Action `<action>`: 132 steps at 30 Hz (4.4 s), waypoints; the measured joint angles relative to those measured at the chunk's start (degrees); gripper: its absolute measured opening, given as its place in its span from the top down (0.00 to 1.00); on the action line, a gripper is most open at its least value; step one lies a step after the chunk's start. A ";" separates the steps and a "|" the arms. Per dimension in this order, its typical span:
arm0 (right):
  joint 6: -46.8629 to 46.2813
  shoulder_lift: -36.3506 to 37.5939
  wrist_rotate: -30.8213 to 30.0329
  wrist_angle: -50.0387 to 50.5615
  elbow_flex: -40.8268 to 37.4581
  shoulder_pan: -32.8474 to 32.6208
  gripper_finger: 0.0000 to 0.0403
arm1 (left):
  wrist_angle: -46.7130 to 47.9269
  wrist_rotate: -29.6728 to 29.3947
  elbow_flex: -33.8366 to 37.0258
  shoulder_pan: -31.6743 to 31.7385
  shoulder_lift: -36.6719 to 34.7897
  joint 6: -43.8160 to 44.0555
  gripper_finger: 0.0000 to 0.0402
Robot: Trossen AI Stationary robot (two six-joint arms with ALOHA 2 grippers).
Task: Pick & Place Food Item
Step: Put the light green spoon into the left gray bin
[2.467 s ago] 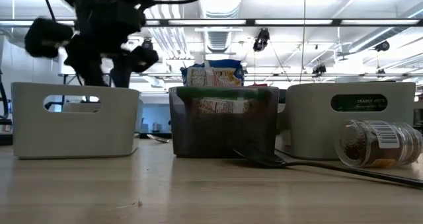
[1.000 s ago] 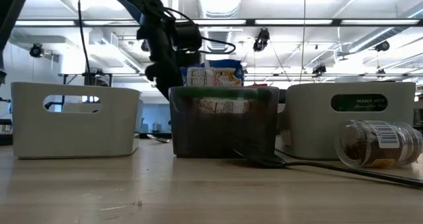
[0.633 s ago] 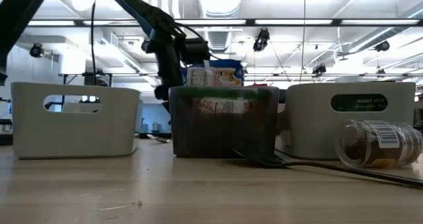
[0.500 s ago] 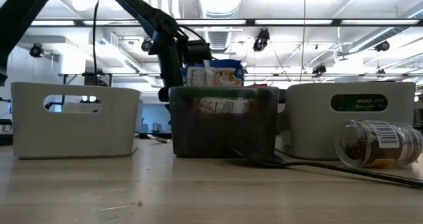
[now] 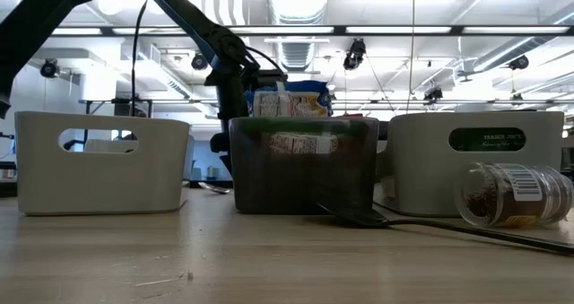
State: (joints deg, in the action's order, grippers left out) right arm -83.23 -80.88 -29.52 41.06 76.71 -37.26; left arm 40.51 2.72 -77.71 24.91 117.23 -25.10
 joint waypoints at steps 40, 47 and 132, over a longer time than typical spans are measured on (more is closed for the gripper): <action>-0.75 -0.09 0.00 0.03 0.00 -1.53 0.44 | 8.12 -3.41 -0.33 0.04 -8.43 -6.50 0.96; 0.94 -0.09 -0.02 0.13 -0.02 -1.53 0.44 | 10.83 -4.76 -0.27 0.04 -15.00 -6.64 0.96; 3.02 -0.94 1.38 -1.18 -0.53 -1.49 0.44 | -7.49 3.34 38.53 -29.31 -36.97 -9.35 0.94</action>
State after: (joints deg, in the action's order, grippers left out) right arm -80.21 -81.82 -28.14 39.88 76.17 -38.74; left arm 33.02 6.07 -39.18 -4.40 80.26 -34.46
